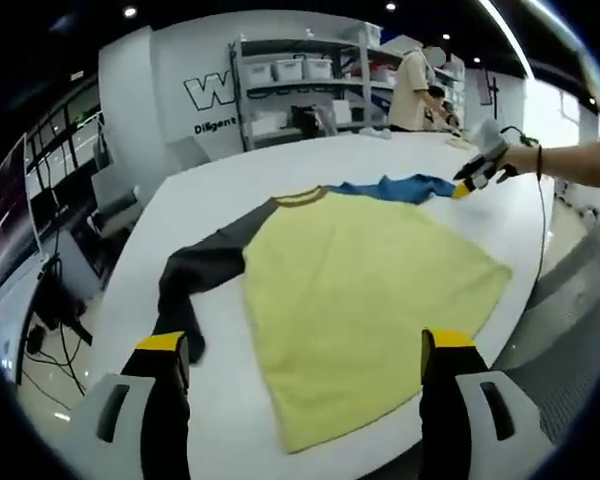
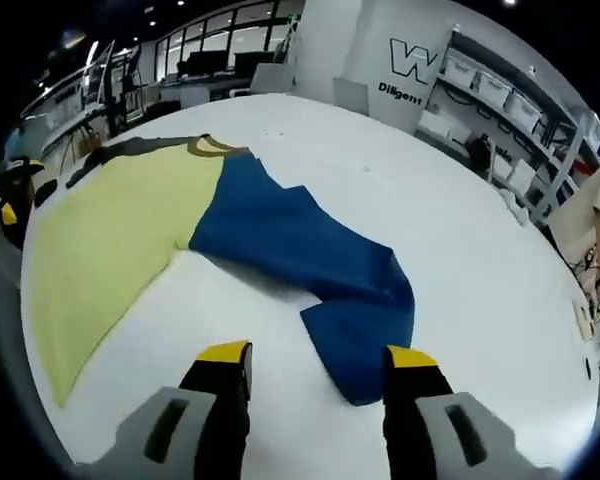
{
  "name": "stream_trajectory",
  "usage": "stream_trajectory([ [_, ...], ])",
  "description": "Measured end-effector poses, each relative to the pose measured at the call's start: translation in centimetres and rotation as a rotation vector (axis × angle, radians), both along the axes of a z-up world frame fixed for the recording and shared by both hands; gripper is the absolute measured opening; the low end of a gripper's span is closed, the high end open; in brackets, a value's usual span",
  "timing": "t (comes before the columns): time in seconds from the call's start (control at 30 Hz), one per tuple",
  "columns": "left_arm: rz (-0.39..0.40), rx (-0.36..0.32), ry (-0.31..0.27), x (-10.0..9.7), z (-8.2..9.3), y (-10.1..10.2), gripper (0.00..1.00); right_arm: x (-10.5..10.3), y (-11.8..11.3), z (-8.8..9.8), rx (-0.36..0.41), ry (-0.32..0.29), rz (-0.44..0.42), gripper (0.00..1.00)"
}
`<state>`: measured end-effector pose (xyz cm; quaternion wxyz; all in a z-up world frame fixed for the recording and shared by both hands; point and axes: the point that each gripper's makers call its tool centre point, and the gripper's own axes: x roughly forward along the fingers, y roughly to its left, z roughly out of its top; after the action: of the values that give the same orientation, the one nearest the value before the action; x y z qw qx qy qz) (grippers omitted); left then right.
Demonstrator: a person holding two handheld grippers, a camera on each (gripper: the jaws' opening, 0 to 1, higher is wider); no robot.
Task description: Fold the garment on the visible template until the final outline fits inside the template.
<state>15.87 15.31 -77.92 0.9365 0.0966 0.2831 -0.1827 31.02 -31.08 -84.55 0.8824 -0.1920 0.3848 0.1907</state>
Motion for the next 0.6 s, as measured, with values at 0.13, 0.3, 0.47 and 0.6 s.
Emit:
stream_trajectory([
  [0.13, 0.015, 0.002, 0.013, -0.1, -0.2, 0.4, 0.93, 0.0, -0.3, -0.7, -0.026, 0.019, 0.009, 0.36],
  [0.3, 0.010, 0.000, 0.014, -0.1, -0.2, 0.3, 0.90, 0.2, -0.3, -1.6, -0.034, 0.059, -0.008, 0.22],
  [0.47, 0.019, 0.005, 0.019, -0.1, -0.4, 0.5, 0.91, 0.1, 0.0, -1.4, 0.039, 0.064, -0.053, 0.12],
  [0.6, 0.025, 0.005, 0.019, -0.1, -0.4, 0.6, 0.90, 0.2, -0.3, -1.3, 0.063, 0.059, -0.085, 0.05],
])
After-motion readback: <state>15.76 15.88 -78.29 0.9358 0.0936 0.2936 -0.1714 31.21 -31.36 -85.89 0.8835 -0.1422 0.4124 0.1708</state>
